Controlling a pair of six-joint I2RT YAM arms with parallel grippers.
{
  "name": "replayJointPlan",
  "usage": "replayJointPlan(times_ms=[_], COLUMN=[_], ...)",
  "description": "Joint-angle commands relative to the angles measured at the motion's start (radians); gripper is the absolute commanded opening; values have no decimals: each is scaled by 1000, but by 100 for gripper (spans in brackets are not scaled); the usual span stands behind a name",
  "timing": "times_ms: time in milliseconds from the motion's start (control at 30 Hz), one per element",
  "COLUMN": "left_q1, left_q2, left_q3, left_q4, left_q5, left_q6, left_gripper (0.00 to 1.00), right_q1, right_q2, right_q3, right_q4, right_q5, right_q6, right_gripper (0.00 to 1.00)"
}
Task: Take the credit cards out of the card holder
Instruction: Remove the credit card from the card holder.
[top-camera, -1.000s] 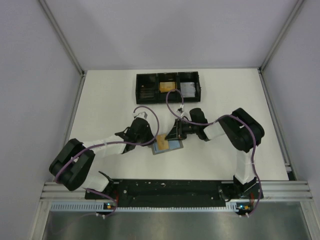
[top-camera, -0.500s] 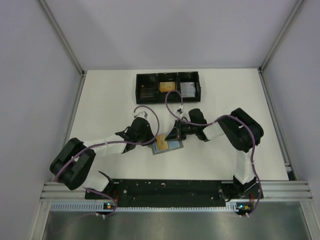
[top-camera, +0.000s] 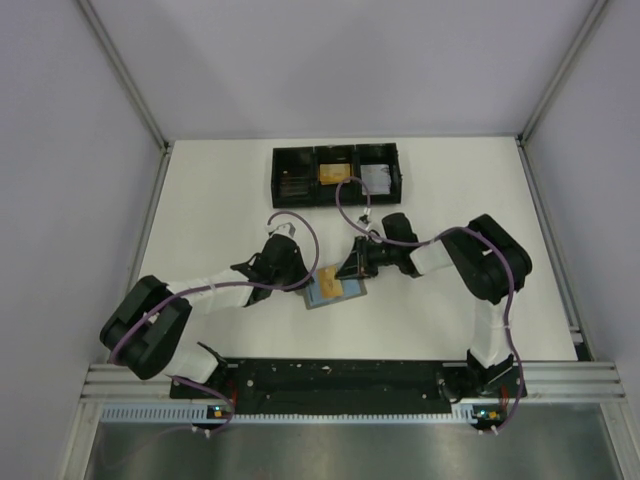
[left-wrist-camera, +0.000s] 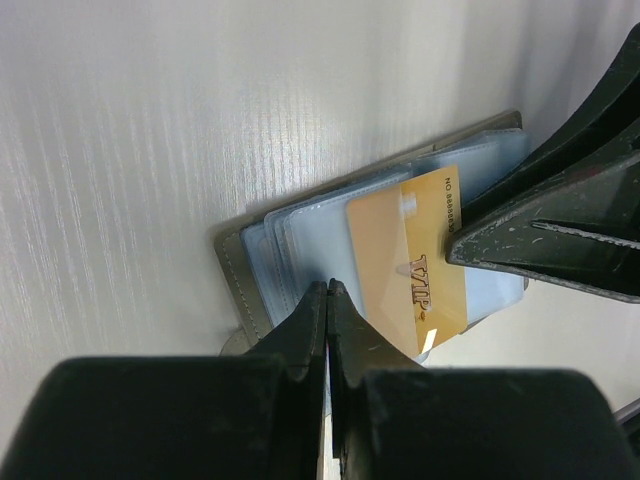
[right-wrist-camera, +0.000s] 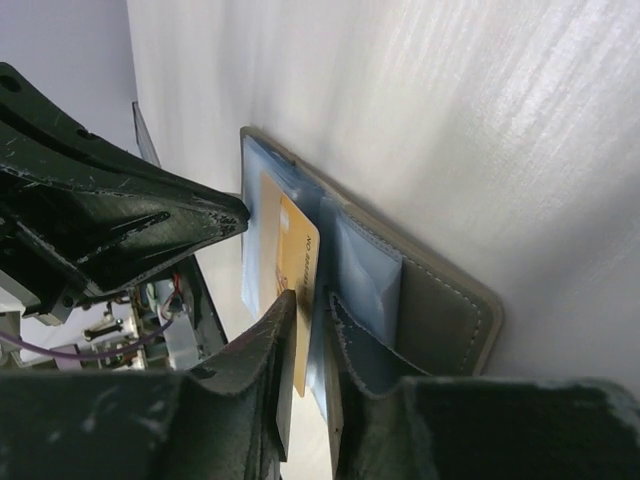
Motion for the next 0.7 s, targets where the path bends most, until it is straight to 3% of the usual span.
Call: replayJointPlan(times_ms=[0, 200, 467, 667], left_q1=[0, 1, 1, 3], left_q2=[37, 32, 23, 17], left_q3=[-15, -20, -30, -41], left_q4=[-83, -83, -72, -59], left_q5=[-20, -20, -17, -15], left_q6=[29, 27, 26, 29], left_gripper=[0, 0, 0, 0], right_q1=[4, 21, 19, -28], right_q2=[-3, 15, 14, -35], right_q3=[43, 72, 80, 55], right_q4=[-20, -23, -46, -83], right_q5=[5, 5, 9, 17], right_q6=[-38, -34, -55, -83], right_gripper=[20, 22, 1, 0])
